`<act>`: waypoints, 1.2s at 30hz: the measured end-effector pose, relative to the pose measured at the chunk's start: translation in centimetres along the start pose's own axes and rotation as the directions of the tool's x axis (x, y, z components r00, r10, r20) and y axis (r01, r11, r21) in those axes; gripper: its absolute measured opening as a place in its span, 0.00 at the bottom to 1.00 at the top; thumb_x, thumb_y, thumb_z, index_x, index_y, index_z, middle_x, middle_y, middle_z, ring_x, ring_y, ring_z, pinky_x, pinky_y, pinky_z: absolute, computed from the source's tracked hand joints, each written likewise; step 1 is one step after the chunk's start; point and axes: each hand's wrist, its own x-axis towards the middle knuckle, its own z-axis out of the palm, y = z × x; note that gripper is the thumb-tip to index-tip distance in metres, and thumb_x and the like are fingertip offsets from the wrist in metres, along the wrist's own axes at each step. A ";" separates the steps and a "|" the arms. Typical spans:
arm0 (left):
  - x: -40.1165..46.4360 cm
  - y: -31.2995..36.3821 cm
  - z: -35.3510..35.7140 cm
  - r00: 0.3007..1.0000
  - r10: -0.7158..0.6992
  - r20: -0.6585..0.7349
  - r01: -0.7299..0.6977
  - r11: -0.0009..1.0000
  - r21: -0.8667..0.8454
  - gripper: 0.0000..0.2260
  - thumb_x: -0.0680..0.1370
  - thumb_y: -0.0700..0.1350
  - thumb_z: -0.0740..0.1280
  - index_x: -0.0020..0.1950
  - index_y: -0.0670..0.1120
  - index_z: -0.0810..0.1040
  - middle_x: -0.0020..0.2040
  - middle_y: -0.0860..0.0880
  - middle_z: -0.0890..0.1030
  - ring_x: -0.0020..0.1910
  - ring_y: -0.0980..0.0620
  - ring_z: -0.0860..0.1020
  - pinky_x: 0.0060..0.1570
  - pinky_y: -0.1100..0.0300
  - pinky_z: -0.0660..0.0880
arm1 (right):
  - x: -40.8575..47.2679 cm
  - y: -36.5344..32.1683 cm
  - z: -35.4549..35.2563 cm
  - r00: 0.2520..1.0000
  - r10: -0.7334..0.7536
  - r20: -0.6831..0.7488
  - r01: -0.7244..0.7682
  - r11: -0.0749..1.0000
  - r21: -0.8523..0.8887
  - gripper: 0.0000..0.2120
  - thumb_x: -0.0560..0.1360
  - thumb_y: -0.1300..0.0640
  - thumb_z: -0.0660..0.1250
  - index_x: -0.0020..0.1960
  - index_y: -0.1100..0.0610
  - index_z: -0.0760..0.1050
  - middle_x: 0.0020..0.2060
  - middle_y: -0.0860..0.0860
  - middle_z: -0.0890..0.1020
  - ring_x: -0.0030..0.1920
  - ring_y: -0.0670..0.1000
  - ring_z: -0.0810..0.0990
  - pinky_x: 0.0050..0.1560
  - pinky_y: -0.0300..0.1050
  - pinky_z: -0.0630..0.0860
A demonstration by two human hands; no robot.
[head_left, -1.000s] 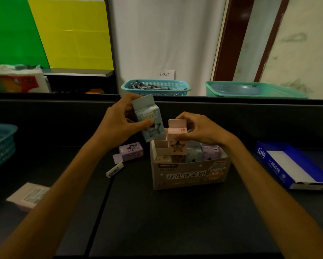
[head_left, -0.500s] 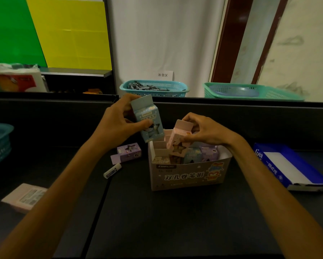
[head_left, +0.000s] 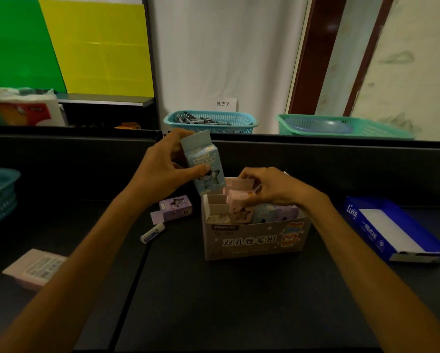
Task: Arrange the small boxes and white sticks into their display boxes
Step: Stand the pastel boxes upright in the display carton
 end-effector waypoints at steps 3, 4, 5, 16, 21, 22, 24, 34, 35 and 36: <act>-0.1 0.1 0.1 1.000 0.001 0.012 -0.001 1.000 -0.014 0.24 0.69 0.44 0.73 0.63 0.50 0.68 0.51 0.58 0.77 0.49 0.66 0.78 0.40 0.71 0.76 | 0.7 0.0 1.6 1.000 0.019 -0.010 -0.020 0.989 -0.145 0.23 0.69 0.53 0.75 0.62 0.52 0.72 0.58 0.48 0.74 0.58 0.50 0.72 0.56 0.44 0.71; -0.2 0.1 0.2 1.000 0.003 0.018 -0.003 1.000 -0.013 0.24 0.69 0.44 0.73 0.63 0.50 0.68 0.51 0.58 0.77 0.49 0.66 0.78 0.41 0.71 0.76 | 0.9 0.1 1.9 1.000 0.014 -0.027 -0.019 0.978 -0.210 0.24 0.69 0.52 0.75 0.62 0.53 0.73 0.59 0.49 0.74 0.59 0.51 0.71 0.58 0.46 0.70; -0.2 0.1 0.3 1.000 0.005 0.022 -0.004 1.000 -0.007 0.24 0.69 0.44 0.73 0.63 0.49 0.68 0.52 0.58 0.77 0.49 0.65 0.79 0.41 0.71 0.76 | 1.0 0.1 2.1 0.999 -0.001 -0.046 -0.011 0.963 -0.268 0.25 0.68 0.50 0.75 0.62 0.52 0.73 0.59 0.49 0.73 0.59 0.52 0.70 0.58 0.47 0.69; 0.3 0.7 2.3 0.998 0.014 0.062 -0.014 1.000 -0.001 0.23 0.69 0.44 0.73 0.62 0.50 0.69 0.52 0.56 0.78 0.50 0.63 0.79 0.43 0.71 0.76 | 0.8 1.2 2.5 0.996 -0.035 -0.080 -0.002 0.907 -0.422 0.23 0.68 0.41 0.72 0.59 0.50 0.76 0.57 0.50 0.74 0.57 0.54 0.69 0.58 0.49 0.64; 0.4 0.9 3.0 0.998 0.021 0.064 -0.021 1.000 0.000 0.24 0.69 0.44 0.73 0.62 0.50 0.69 0.52 0.57 0.78 0.50 0.64 0.78 0.43 0.70 0.76 | 1.5 1.0 2.9 0.995 -0.072 -0.073 0.025 0.859 -0.512 0.28 0.68 0.41 0.72 0.65 0.48 0.72 0.61 0.49 0.75 0.58 0.53 0.70 0.59 0.49 0.63; 0.4 0.9 3.2 0.997 0.024 0.068 -0.024 1.000 0.004 0.24 0.69 0.45 0.73 0.62 0.50 0.69 0.52 0.57 0.78 0.51 0.63 0.79 0.43 0.69 0.77 | 1.4 1.0 2.9 0.995 -0.070 -0.071 0.024 0.862 -0.506 0.29 0.68 0.42 0.72 0.66 0.49 0.72 0.62 0.49 0.75 0.58 0.52 0.70 0.59 0.49 0.63; 0.3 0.8 3.5 0.996 0.030 0.082 -0.031 0.999 0.011 0.24 0.70 0.45 0.73 0.62 0.50 0.69 0.52 0.56 0.78 0.51 0.61 0.79 0.44 0.67 0.78 | 0.9 1.2 2.6 0.992 -0.072 -0.106 0.016 0.892 -0.452 0.28 0.68 0.41 0.72 0.65 0.48 0.71 0.60 0.48 0.74 0.58 0.51 0.70 0.59 0.49 0.64; 0.9 1.7 7.1 0.988 0.022 0.155 -0.027 0.999 0.027 0.21 0.71 0.45 0.72 0.60 0.52 0.69 0.51 0.58 0.77 0.48 0.66 0.78 0.41 0.71 0.76 | -3.9 4.0 -0.5 0.972 0.031 -0.232 -0.124 0.909 -0.397 0.26 0.75 0.45 0.66 0.71 0.47 0.64 0.67 0.48 0.70 0.66 0.50 0.67 0.67 0.47 0.61; 1.1 1.7 7.7 0.985 0.023 0.170 -0.031 0.998 0.047 0.21 0.71 0.45 0.72 0.61 0.52 0.69 0.52 0.57 0.77 0.50 0.64 0.78 0.42 0.70 0.77 | -4.2 4.3 -0.6 0.971 0.040 -0.237 -0.132 0.911 -0.391 0.26 0.75 0.45 0.66 0.71 0.47 0.64 0.67 0.48 0.70 0.66 0.50 0.67 0.67 0.47 0.61; 1.2 1.8 8.3 0.982 0.023 0.189 -0.037 0.997 0.072 0.21 0.71 0.45 0.72 0.61 0.52 0.69 0.54 0.56 0.77 0.51 0.61 0.78 0.43 0.69 0.78 | -4.5 4.6 -0.8 0.969 0.045 -0.243 -0.139 0.911 -0.388 0.26 0.75 0.45 0.66 0.71 0.47 0.64 0.67 0.48 0.70 0.66 0.50 0.67 0.67 0.47 0.61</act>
